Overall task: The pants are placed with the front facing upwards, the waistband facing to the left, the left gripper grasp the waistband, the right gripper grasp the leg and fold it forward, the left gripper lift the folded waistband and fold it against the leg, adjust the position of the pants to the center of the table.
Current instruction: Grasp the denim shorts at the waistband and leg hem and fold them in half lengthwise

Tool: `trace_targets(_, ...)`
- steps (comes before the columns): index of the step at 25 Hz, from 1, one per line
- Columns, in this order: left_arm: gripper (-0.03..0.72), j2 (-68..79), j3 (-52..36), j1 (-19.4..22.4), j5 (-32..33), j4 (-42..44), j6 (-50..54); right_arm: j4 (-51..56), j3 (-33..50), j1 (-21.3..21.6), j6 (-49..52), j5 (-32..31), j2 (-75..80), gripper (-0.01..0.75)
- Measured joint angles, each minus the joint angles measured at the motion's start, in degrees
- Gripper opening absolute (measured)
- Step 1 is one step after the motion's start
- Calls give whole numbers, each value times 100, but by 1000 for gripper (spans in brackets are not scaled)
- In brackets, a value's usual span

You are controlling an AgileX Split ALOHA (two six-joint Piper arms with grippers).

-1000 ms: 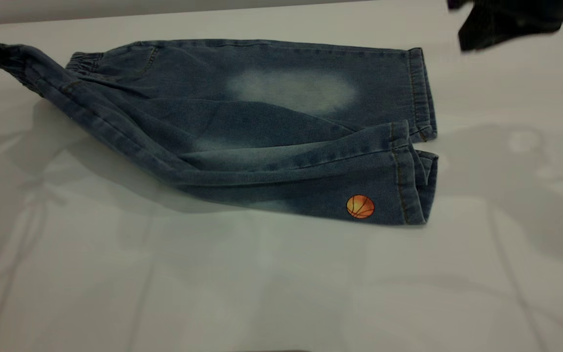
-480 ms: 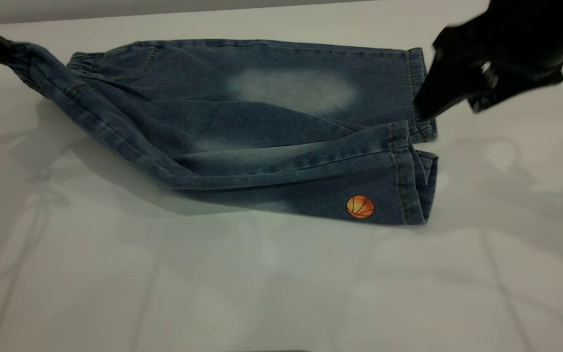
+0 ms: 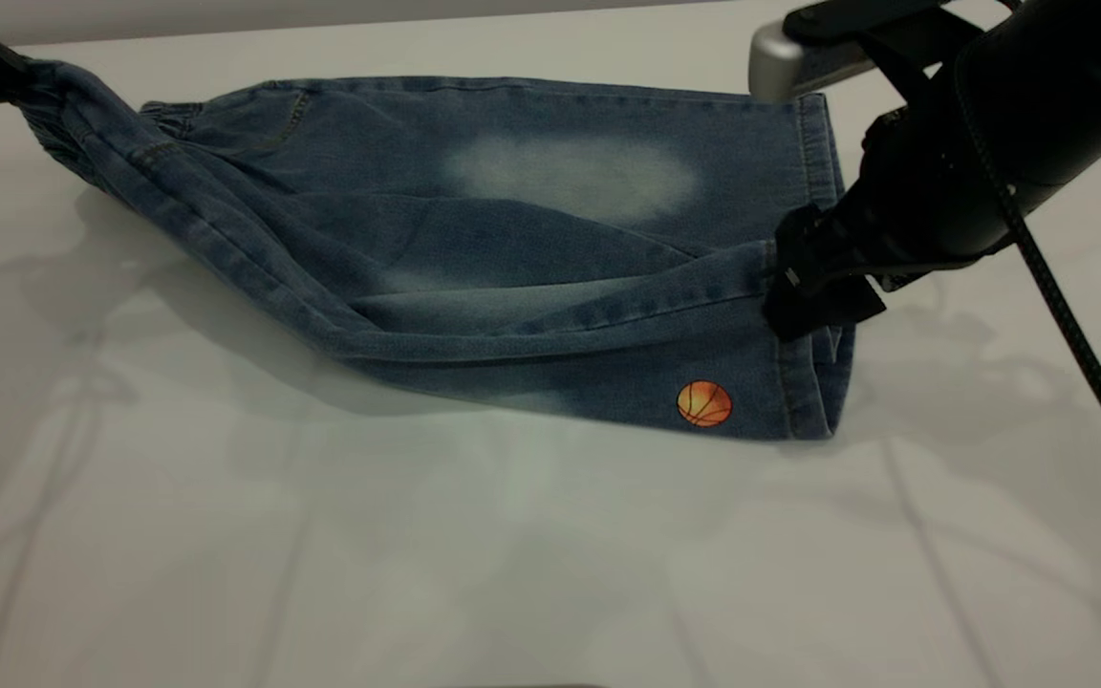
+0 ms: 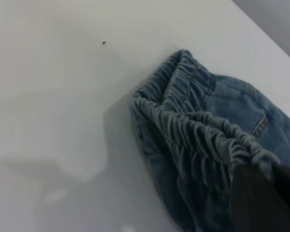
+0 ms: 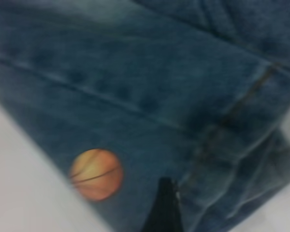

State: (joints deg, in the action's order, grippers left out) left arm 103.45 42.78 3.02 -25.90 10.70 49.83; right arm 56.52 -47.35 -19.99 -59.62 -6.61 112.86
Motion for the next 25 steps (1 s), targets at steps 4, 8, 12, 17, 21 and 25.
trace_targets(4,49,0,0,0,-31,57,0,6,-146,0,-40,29,139,574)
trace_targets(8,49,0,0,0,-31,62,0,10,-349,0,-144,-293,139,574)
trace_targets(12,49,0,0,0,-33,68,0,35,-400,0,-342,-610,139,574)
trace_targets(17,49,0,0,0,-56,72,0,496,-400,0,-996,-1008,139,546)
trace_targets(21,49,0,0,0,-56,74,0,1239,-400,0,-1811,-1207,139,528)
trace_targets(25,49,0,0,0,-56,79,0,1884,-400,0,-2534,-1302,146,528)
